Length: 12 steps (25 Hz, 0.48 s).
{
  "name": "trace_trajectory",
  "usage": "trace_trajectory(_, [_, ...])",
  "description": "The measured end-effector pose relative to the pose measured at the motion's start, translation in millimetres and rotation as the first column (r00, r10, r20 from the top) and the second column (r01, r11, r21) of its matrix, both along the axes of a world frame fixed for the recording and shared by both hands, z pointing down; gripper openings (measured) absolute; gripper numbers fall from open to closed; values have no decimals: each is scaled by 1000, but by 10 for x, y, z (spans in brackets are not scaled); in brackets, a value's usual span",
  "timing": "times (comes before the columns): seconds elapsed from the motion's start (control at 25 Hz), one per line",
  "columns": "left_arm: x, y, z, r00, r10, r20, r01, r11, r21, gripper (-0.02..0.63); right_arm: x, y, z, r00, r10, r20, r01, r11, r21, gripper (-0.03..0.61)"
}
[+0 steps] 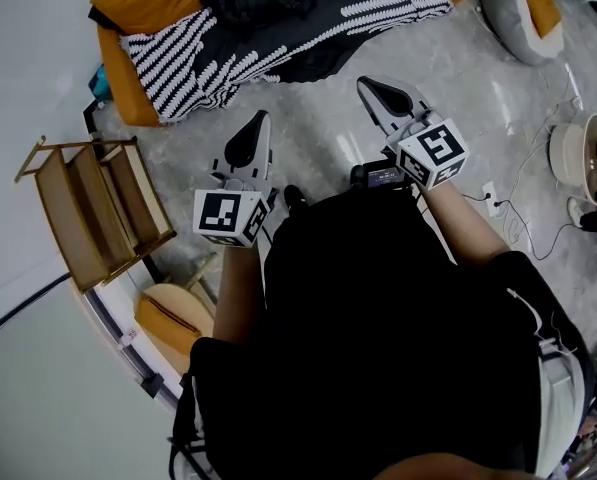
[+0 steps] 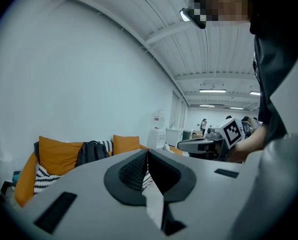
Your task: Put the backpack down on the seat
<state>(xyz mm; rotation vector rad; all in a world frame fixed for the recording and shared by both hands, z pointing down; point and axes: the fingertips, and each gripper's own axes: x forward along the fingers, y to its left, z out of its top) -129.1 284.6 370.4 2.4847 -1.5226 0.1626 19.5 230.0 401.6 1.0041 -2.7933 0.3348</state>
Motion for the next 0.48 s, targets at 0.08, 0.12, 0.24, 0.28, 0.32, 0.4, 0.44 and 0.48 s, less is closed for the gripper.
trace_trajectory(0.08, [-18, 47, 58, 1000, 10, -14, -11, 1000, -20, 17, -36, 17, -10, 1000, 0, -2, 0, 1000, -3, 32])
trace_trajectory(0.12, [-9, 70, 81, 1000, 19, -18, -19, 999, -28, 17, -42, 19, -5, 1000, 2, -4, -2, 1000, -7, 32])
trace_trajectory(0.24, [51, 143, 124, 999, 44, -25, -45, 998, -41, 17, -47, 41, 13, 1000, 2, -7, -2, 1000, -17, 32])
trace_trajectory(0.28, [67, 159, 132, 998, 48, -28, -50, 998, -43, 17, -51, 52, 13, 1000, 0, -6, 0, 1000, -18, 32])
trace_trajectory(0.32, [79, 172, 138, 998, 51, -33, -53, 998, -47, 17, -55, 64, 13, 1000, -2, -5, 2, 1000, -19, 32])
trace_trajectory(0.4, [88, 191, 147, 998, 55, -41, -57, 997, -52, 18, -70, 87, 12, 1000, -4, -4, 4, 1000, -21, 32])
trace_trajectory(0.44, [88, 198, 149, 997, 57, -44, -59, 997, -54, 17, -80, 97, 10, 1000, -5, -2, 5, 1000, -22, 32])
trace_trajectory(0.48, [87, 205, 149, 997, 58, -46, -61, 997, -55, 18, -90, 105, 7, 1000, -6, 0, 6, 1000, -23, 32])
